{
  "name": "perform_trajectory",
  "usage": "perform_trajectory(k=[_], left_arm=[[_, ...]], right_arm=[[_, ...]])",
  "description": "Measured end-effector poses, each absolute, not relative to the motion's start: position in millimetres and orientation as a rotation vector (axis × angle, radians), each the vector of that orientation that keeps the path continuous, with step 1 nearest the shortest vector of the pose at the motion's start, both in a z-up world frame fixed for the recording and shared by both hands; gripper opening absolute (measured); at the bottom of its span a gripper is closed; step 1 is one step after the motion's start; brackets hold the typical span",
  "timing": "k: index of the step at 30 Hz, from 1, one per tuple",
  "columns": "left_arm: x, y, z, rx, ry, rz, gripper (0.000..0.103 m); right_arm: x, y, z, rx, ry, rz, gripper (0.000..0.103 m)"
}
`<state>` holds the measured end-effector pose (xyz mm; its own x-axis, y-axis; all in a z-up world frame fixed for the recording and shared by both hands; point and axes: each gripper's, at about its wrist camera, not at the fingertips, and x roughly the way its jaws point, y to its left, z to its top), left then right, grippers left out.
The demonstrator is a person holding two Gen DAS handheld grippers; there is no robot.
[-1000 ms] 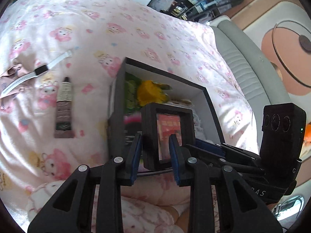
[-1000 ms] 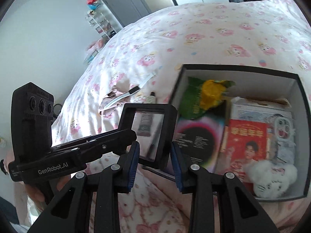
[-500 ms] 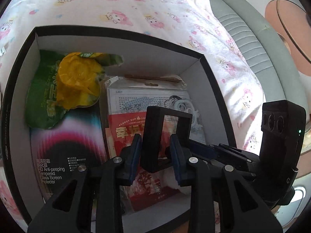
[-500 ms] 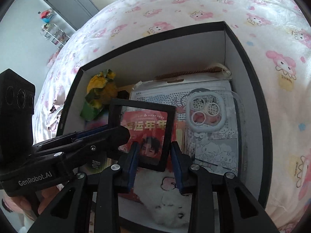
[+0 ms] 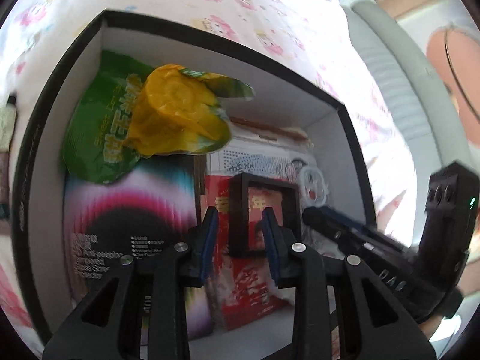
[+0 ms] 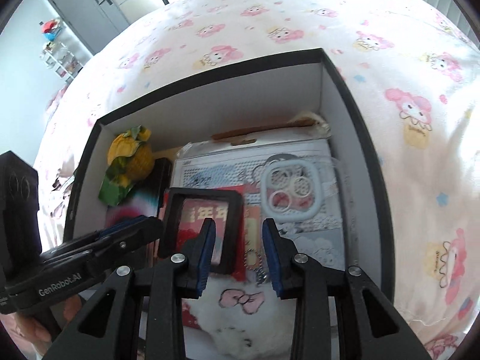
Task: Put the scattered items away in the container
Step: 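Carry the compact over the black box and lower it inside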
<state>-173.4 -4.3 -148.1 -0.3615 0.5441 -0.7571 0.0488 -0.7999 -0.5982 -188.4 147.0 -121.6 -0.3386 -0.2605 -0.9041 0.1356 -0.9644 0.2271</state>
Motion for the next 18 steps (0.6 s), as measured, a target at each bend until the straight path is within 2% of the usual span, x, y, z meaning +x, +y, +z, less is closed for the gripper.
perform_trajectory(k=[8,18], left_arm=[[-176.8,10.8,-150.8,-1.540,-0.751,2.092,0.030],[-170.9,8.8,-152.1,-1.521,-0.758,2.083,0.031]], right_arm=[[-175.5,143.8,-117.2,1.635,-0.068,-2.457,0.030],[-175.4,149.0,-130.6,1.682,-0.104,-2.380,0.030]])
